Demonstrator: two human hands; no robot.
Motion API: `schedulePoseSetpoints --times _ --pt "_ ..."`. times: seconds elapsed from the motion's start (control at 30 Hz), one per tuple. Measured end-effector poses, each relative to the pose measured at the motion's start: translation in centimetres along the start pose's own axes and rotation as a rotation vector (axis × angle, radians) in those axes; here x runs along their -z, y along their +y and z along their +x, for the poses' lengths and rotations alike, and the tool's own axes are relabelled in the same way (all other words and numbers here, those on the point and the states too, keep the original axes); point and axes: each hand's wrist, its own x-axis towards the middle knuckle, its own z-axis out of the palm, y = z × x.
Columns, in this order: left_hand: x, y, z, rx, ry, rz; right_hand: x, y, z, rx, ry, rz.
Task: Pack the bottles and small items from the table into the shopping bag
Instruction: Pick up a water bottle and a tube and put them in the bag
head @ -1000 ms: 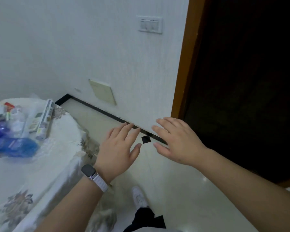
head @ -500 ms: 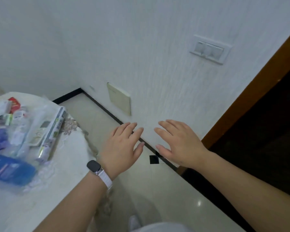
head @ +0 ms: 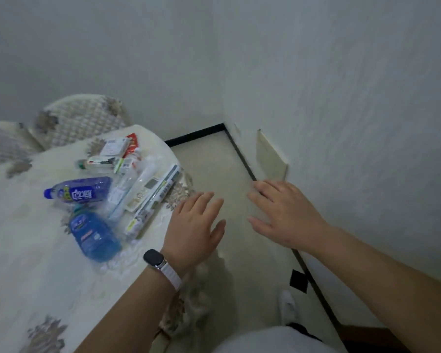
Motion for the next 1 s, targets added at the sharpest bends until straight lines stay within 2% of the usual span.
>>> schedulePoseSetpoints --times 0.27,0.53,0.73,1.0 --pt "0.9 0.2 3.8 0.349 -0.019 0.127 -1.8 5.5 9.5 0.313 0.023 0.117" --pt "2.2 -1.7 -0.7 0.751 -0.056 0.22 -4.5 2.0 16.6 0.614 -0.025 0.254" --pt "-0.2 -6.7 -2.5 0.921 -0.074 0.188 -7.9 -0.7 21.4 0.697 -0.14 0.228" --pt "-5.3 -17.3 -3.6 1.094 -0.014 0.128 -13.2 -4.4 29.3 0.766 -0.318 0.14"
